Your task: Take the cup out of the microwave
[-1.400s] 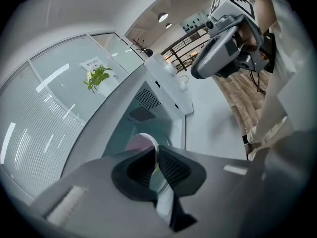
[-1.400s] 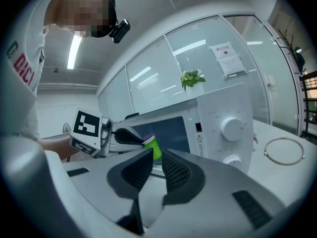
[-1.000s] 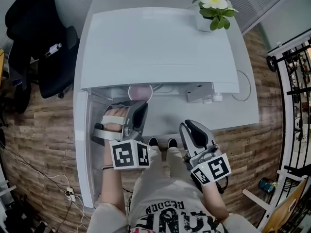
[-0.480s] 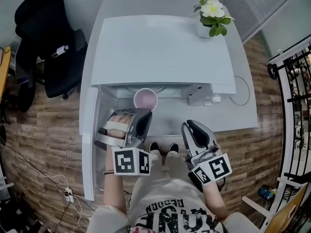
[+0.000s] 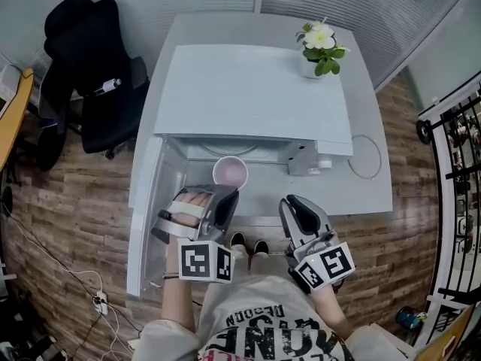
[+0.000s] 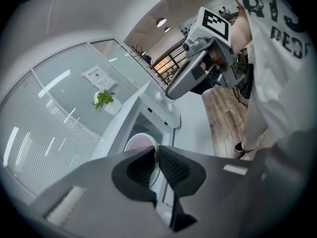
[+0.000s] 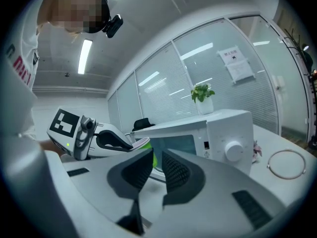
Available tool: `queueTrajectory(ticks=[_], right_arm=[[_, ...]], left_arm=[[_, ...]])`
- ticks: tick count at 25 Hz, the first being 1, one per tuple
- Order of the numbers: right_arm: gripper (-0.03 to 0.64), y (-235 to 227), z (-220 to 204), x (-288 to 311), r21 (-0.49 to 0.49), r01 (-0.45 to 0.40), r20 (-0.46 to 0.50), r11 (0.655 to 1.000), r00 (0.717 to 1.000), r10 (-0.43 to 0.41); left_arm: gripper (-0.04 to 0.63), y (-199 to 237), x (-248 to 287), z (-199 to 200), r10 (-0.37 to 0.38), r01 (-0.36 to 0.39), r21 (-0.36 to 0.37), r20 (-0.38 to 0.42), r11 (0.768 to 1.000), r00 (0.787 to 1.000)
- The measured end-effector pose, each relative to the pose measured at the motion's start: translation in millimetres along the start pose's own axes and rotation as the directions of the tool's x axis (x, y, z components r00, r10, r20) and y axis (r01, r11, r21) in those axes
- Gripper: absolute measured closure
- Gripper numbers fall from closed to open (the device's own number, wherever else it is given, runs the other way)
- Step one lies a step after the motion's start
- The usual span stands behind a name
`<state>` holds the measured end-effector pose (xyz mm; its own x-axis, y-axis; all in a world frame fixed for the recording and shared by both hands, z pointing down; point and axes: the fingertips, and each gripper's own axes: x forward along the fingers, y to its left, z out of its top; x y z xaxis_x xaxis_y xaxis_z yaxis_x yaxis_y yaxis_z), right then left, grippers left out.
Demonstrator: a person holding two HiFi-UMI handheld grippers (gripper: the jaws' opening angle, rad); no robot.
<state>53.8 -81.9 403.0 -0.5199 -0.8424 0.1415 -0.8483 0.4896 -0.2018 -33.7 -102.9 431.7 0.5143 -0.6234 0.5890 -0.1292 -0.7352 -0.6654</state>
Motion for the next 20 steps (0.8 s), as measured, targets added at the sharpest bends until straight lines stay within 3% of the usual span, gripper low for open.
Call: queueTrajectory(ticks=[20], right_arm=[[0.552, 7, 29, -65, -0.01, -0.147, 0.046, 0.989, 0.988, 0.148]], left_arm=[[0.56, -43, -62, 68, 0.02, -0.02, -0.015, -0.047, 1.0, 0.999]])
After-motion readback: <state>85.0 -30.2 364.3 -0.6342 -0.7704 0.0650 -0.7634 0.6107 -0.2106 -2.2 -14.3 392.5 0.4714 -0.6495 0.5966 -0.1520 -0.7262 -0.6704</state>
